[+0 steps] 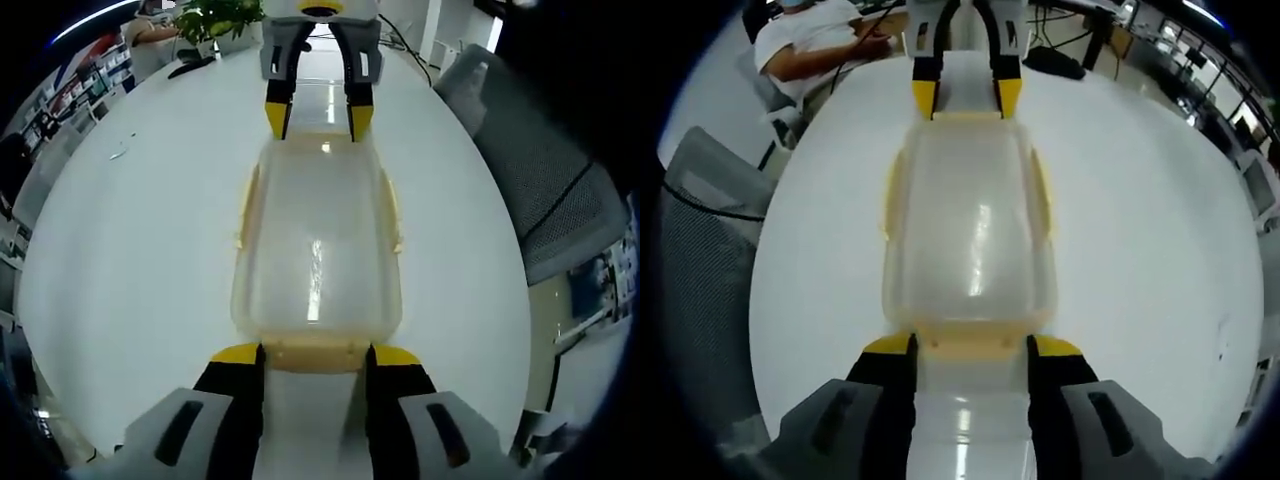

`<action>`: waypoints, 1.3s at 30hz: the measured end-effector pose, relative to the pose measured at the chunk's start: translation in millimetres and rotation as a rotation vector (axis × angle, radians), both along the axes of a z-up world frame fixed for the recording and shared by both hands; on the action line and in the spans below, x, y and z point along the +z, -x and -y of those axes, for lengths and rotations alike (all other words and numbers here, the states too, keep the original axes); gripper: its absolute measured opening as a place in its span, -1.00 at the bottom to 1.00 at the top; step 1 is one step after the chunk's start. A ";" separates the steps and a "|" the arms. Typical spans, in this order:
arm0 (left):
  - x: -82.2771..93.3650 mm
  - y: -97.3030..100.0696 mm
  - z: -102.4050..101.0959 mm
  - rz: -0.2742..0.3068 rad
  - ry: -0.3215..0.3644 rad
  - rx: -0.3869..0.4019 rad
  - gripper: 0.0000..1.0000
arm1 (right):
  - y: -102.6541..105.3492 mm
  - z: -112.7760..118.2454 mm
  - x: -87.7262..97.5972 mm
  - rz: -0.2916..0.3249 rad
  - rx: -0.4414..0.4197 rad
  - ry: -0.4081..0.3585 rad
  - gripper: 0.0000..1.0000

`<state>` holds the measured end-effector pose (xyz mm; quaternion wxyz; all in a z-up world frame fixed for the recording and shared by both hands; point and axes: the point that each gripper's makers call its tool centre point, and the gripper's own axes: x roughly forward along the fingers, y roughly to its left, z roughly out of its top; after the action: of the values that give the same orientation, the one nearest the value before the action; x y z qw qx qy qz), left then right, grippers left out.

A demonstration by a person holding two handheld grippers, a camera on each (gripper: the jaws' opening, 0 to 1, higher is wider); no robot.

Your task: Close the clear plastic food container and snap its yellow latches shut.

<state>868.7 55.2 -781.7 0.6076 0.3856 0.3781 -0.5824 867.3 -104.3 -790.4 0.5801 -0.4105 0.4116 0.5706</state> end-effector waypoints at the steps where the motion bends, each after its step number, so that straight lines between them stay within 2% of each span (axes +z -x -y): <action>1: 0.0 0.1 0.0 0.000 0.001 0.000 -0.33 | 0.1 -0.3 0.0 0.000 0.002 0.001 -0.18; 23: 2.9 0.4 -1.1 0.007 -0.033 0.000 -0.36 | 5.4 -0.3 6.2 -0.010 -0.006 0.001 -0.30; 39: 21.0 8.0 -1.6 0.009 -0.057 -0.005 -0.36 | 11.9 -0.4 24.0 -0.010 0.007 -0.031 -0.30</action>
<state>860.7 56.8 -760.7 0.5966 0.4062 0.3910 -0.5712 855.4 -103.9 -766.4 0.5822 -0.4002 0.4041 0.5810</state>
